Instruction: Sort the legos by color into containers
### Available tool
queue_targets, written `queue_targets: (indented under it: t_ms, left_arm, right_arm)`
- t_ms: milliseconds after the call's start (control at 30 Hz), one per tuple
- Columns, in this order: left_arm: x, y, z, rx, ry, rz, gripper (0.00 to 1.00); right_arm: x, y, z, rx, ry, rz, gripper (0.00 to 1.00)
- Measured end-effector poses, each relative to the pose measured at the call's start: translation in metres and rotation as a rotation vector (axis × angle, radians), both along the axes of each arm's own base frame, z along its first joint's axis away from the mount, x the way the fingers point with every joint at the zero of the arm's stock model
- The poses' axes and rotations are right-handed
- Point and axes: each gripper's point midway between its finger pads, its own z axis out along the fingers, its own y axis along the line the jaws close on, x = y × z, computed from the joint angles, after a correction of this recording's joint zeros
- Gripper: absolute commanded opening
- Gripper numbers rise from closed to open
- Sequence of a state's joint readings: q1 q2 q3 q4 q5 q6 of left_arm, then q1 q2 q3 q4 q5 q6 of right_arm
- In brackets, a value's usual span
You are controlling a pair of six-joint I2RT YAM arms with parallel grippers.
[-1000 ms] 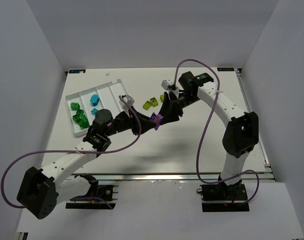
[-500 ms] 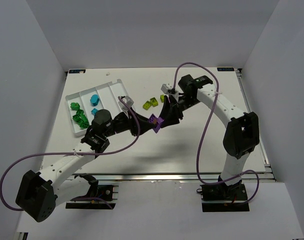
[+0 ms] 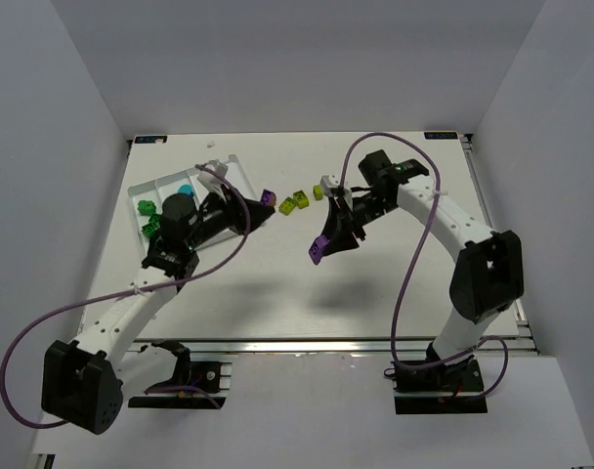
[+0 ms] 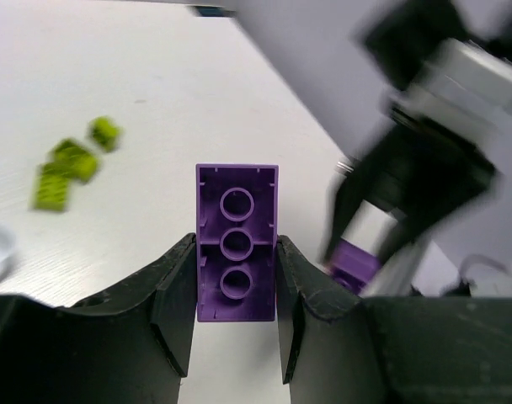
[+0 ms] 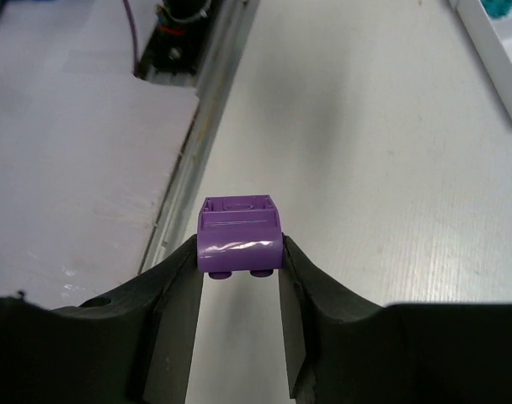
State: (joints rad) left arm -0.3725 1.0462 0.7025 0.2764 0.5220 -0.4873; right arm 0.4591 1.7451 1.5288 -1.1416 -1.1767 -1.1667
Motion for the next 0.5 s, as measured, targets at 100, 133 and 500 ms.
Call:
queue_targets:
  t_ms: [100,133,500]
  left_arm:
    - [0.044,0.033,-0.014,0.024,0.142,0.175,0.0]
    - [0.057,0.044,-0.022,0.034,0.196,0.233,0.0]
    - [0.14,0.144,-0.157,0.256,0.755,0.727,0.07]
  right_arm:
    - [0.003,-0.006,-0.008,-0.047,-0.063,-0.06,0.03]
    - [0.006,-0.008,-0.008,-0.058,-0.087,-0.084,0.03]
    - [0.053,-0.012,-0.022,-0.158,-0.221,-0.293,0.05]
